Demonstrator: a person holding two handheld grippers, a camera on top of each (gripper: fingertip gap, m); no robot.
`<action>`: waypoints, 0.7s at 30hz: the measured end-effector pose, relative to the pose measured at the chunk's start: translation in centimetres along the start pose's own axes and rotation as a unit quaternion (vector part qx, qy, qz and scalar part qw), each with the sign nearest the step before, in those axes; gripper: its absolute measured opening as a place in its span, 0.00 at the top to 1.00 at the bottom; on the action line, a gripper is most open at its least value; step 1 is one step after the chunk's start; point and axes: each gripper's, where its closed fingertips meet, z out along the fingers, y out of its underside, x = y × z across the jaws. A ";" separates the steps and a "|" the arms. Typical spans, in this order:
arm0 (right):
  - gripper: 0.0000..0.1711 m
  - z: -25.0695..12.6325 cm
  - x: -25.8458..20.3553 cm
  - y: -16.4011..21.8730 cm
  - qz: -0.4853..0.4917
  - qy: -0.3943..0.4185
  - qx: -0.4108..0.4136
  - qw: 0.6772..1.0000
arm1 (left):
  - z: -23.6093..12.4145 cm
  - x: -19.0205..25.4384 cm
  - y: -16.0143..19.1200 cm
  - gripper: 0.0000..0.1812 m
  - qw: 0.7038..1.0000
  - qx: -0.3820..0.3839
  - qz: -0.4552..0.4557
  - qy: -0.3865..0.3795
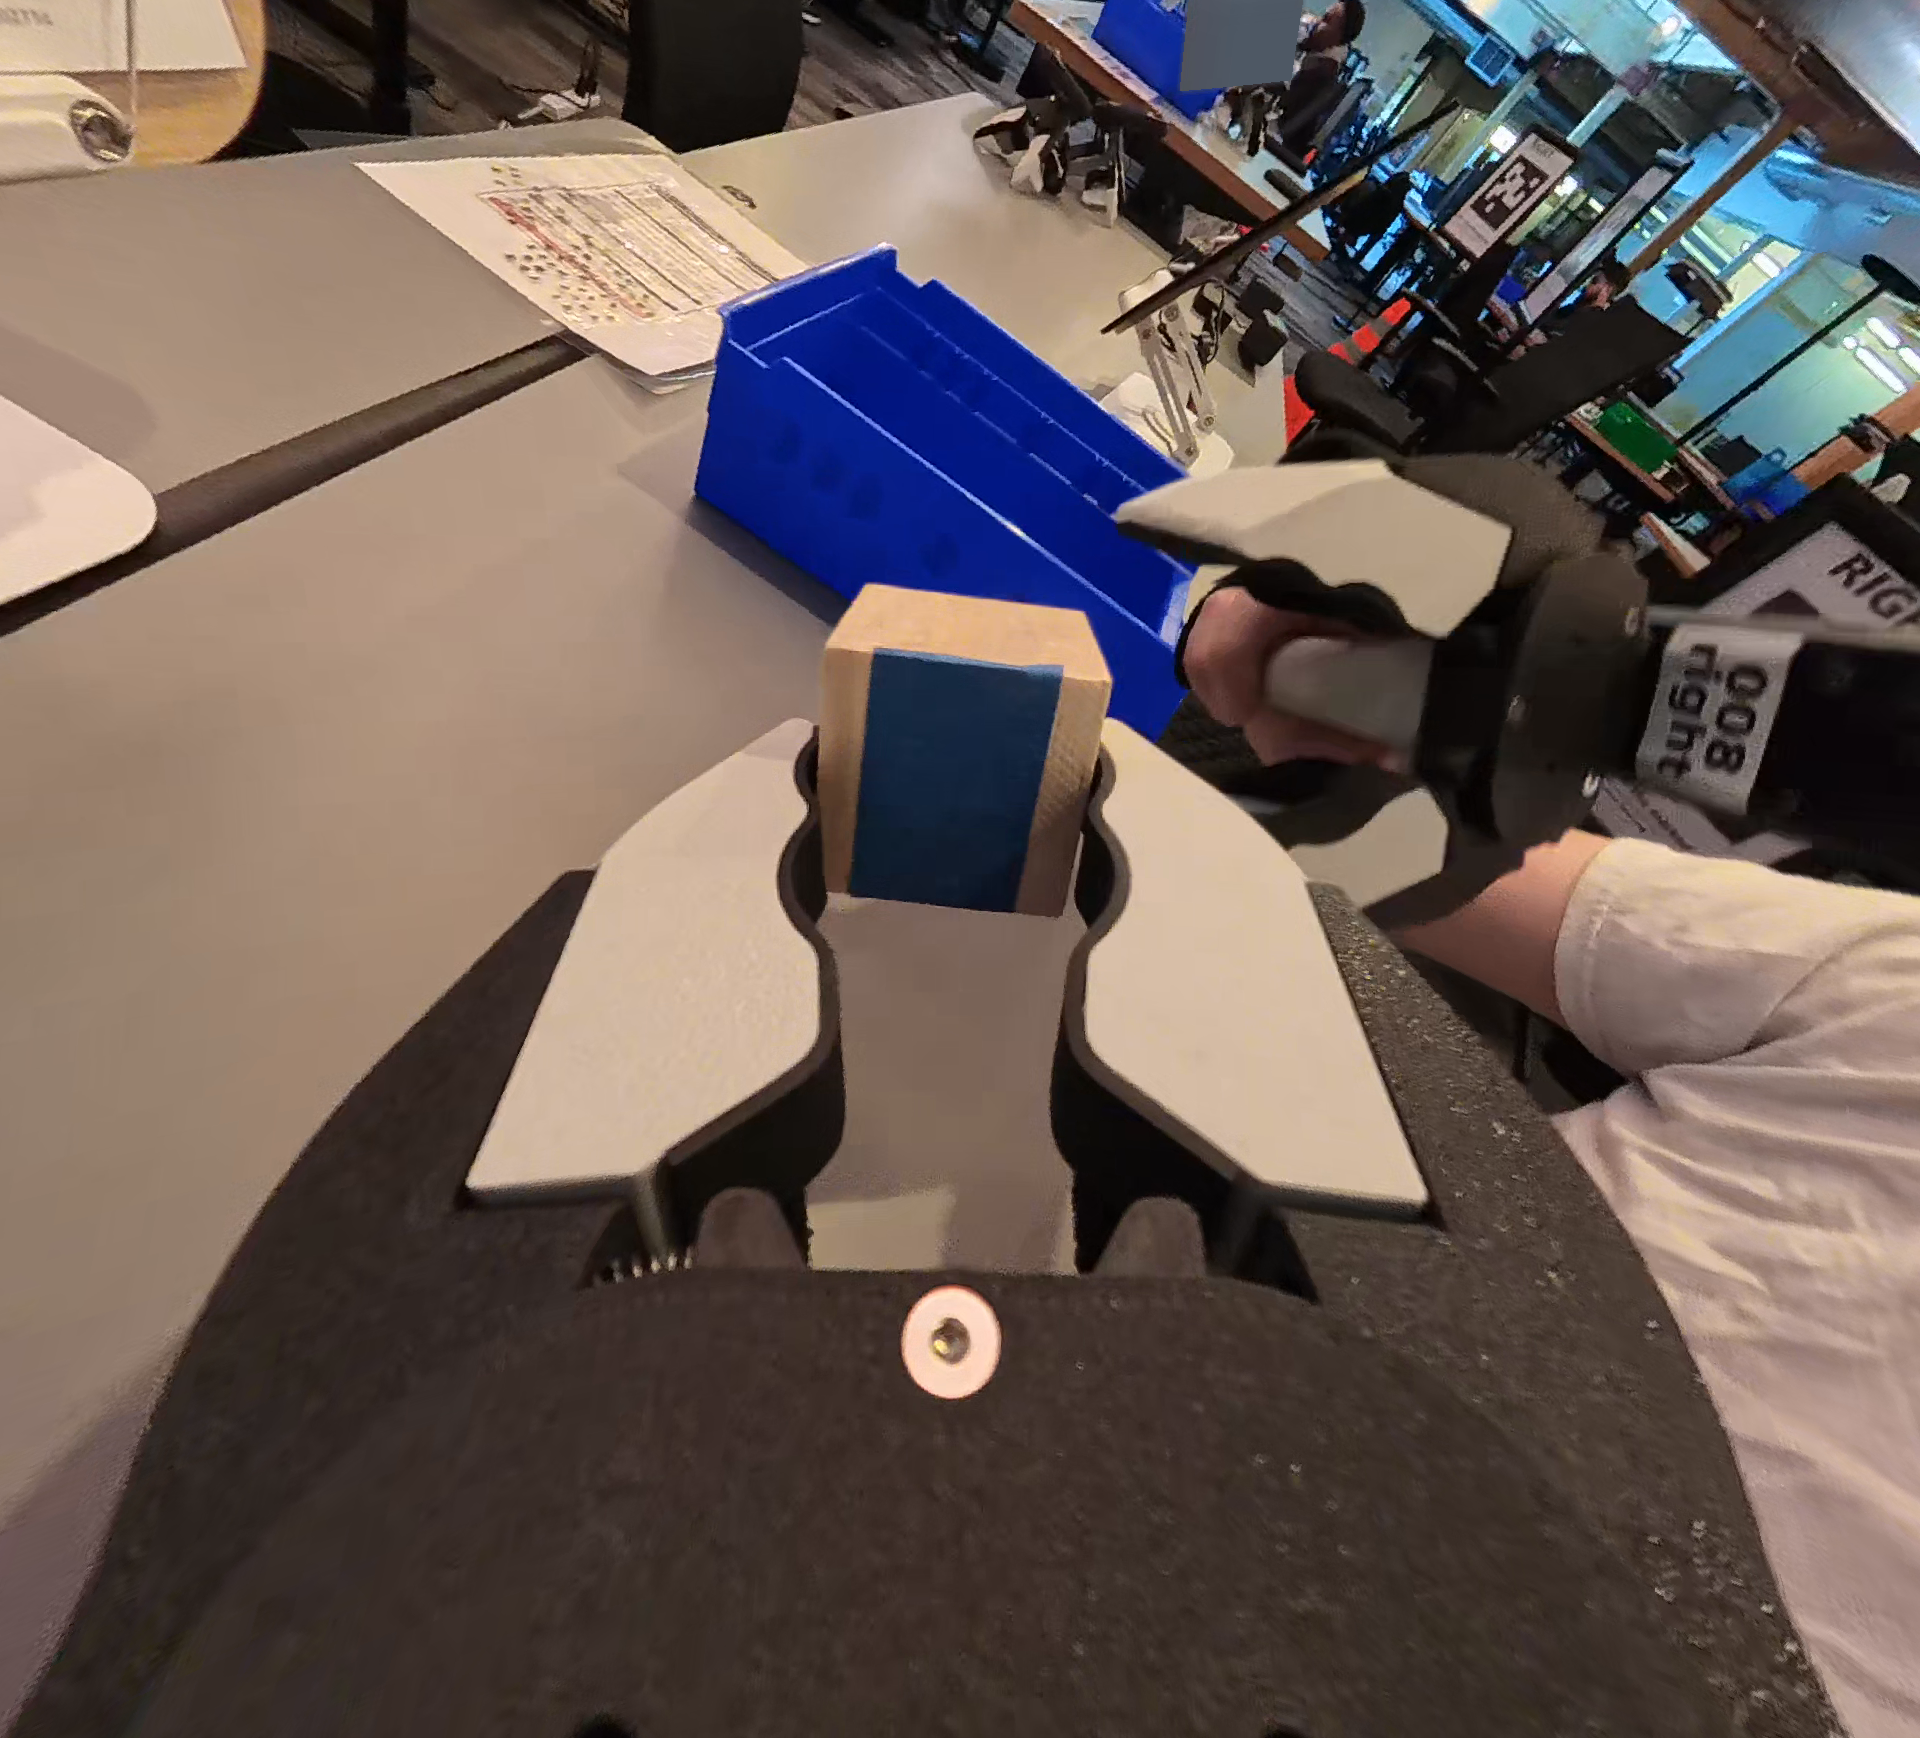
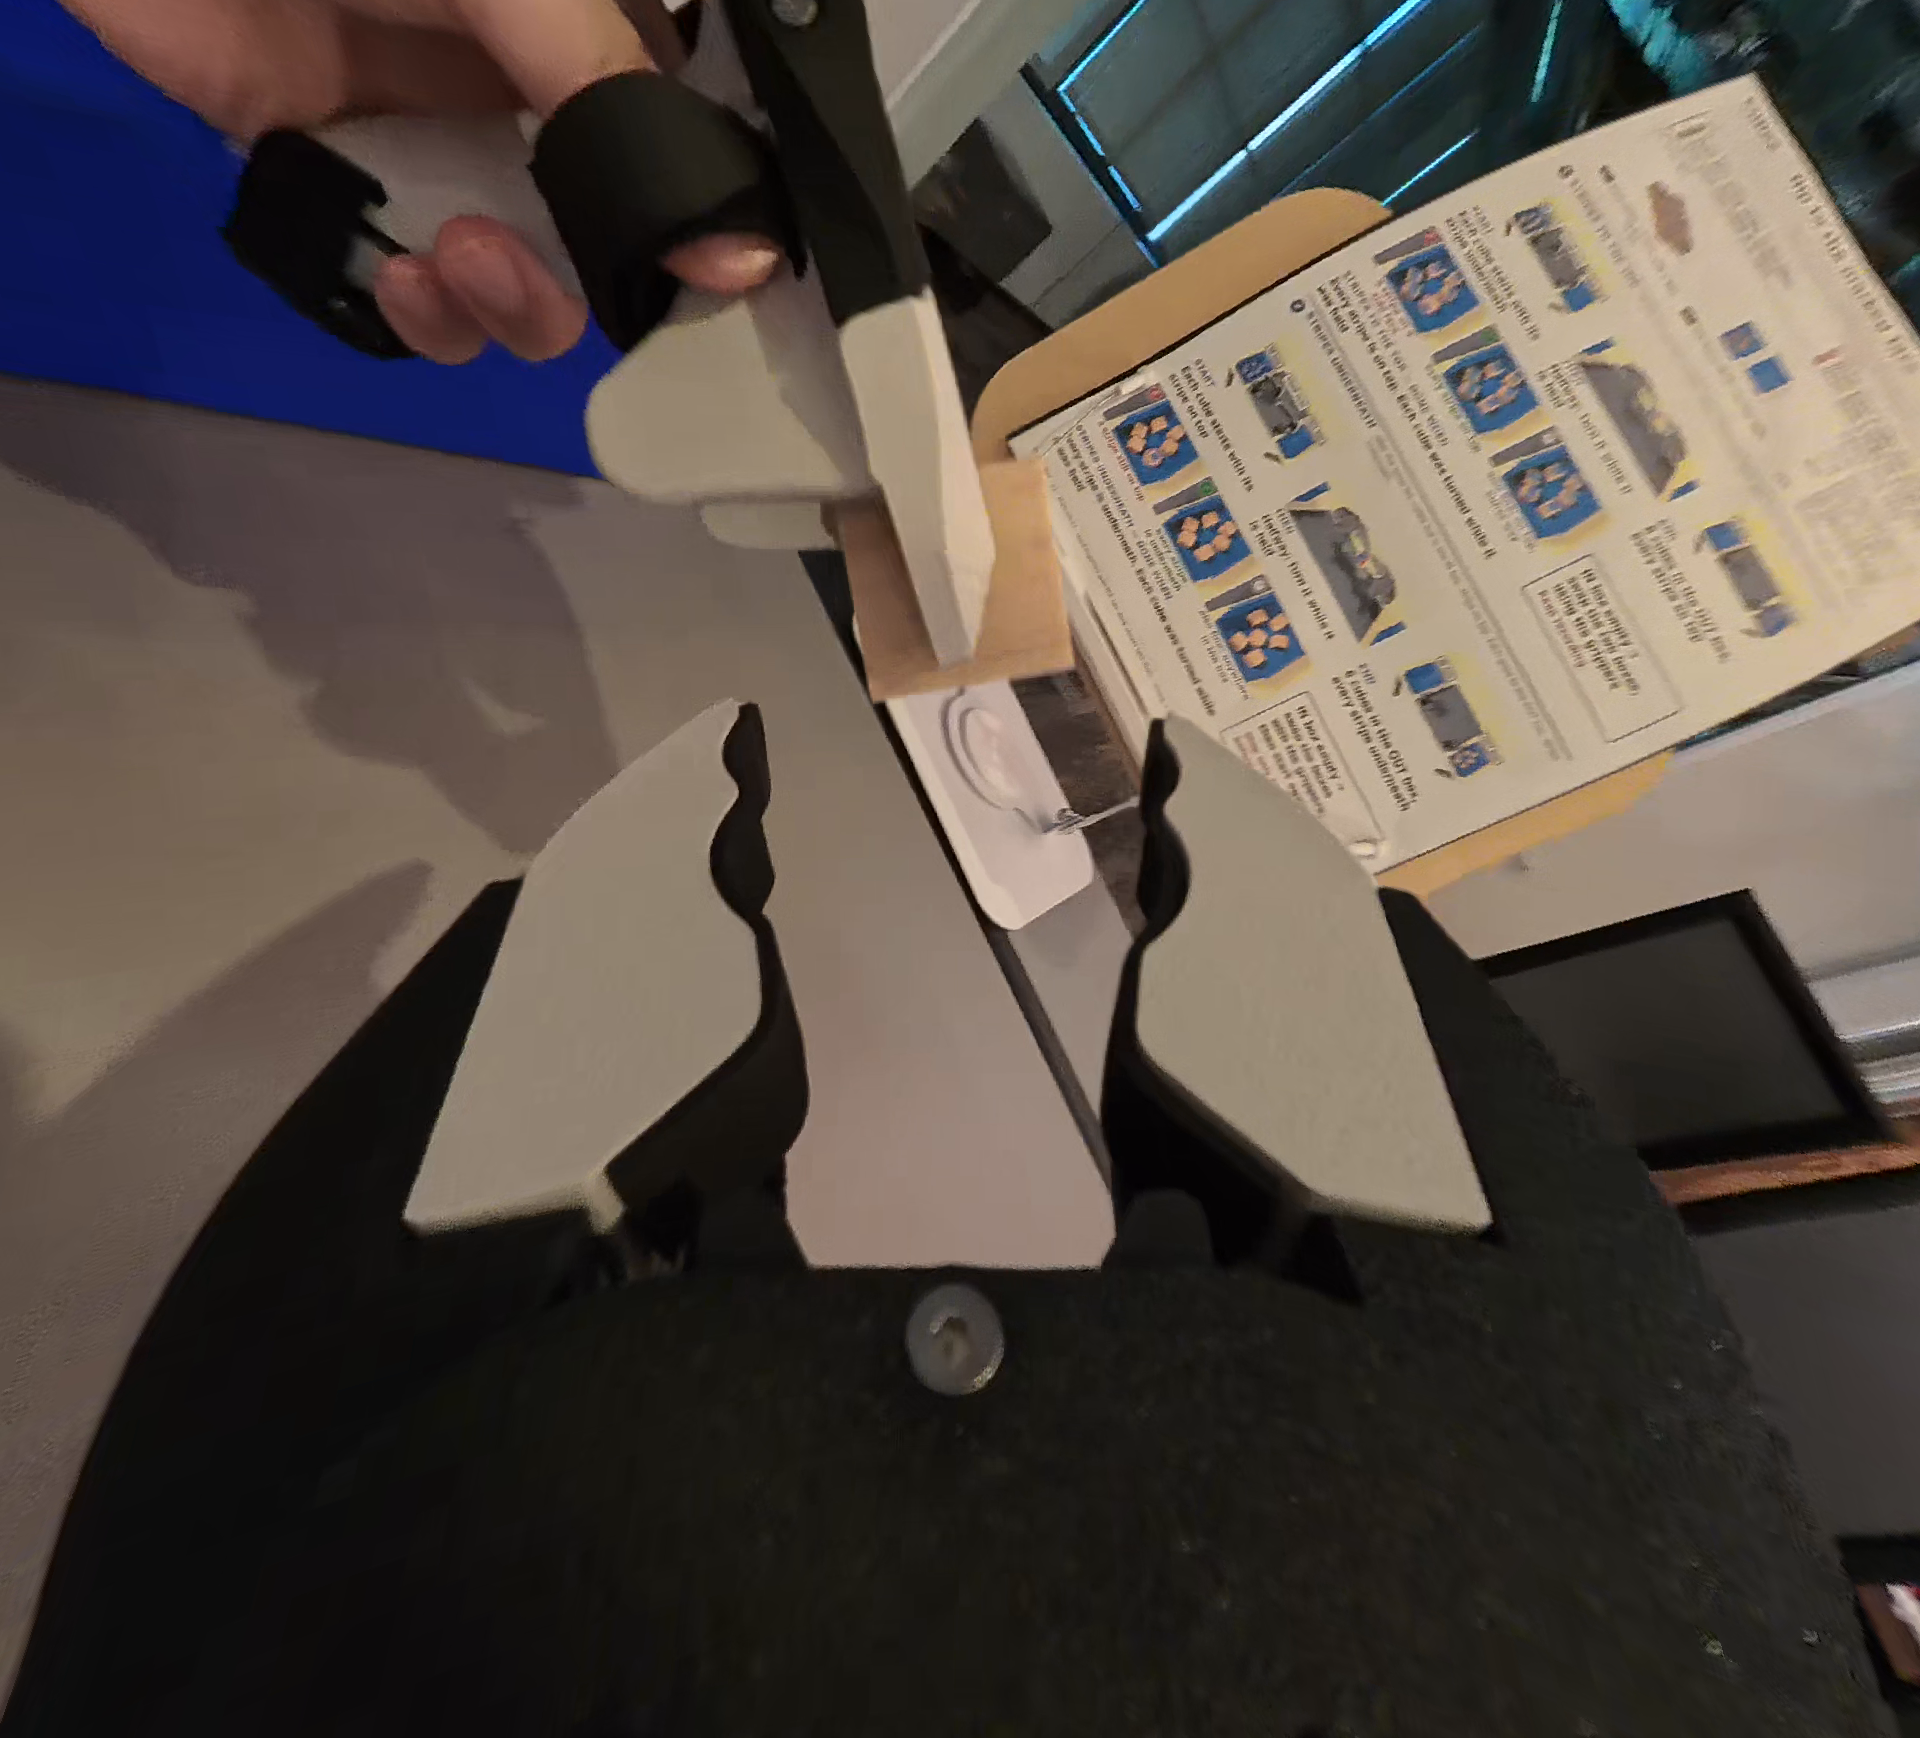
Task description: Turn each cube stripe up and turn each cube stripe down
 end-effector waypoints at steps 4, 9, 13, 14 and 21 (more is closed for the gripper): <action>0.61 0.3 -0.6 0.3 -0.010 -0.003 -0.012 1.000 | 1.1 1.3 0.9 0.75 1.000 -0.024 0.008 0.019; 0.62 0.1 -0.2 0.4 0.004 -0.012 -0.008 1.000 | 0.9 2.0 0.8 0.75 0.999 -0.028 0.018 0.025; 0.61 -0.2 -0.6 -0.2 -0.002 -0.030 0.031 0.999 | 0.8 3.9 1.3 0.75 0.996 -0.045 0.003 0.081; 0.61 -0.4 -1.0 -0.7 -0.006 -0.040 0.054 0.998 | 0.9 4.4 1.4 0.75 0.994 -0.048 -0.004 0.101; 0.68 -1.8 -1.7 -2.7 -0.057 -0.035 0.115 0.991 | 0.7 7.6 2.4 0.75 0.968 -0.077 -0.054 0.232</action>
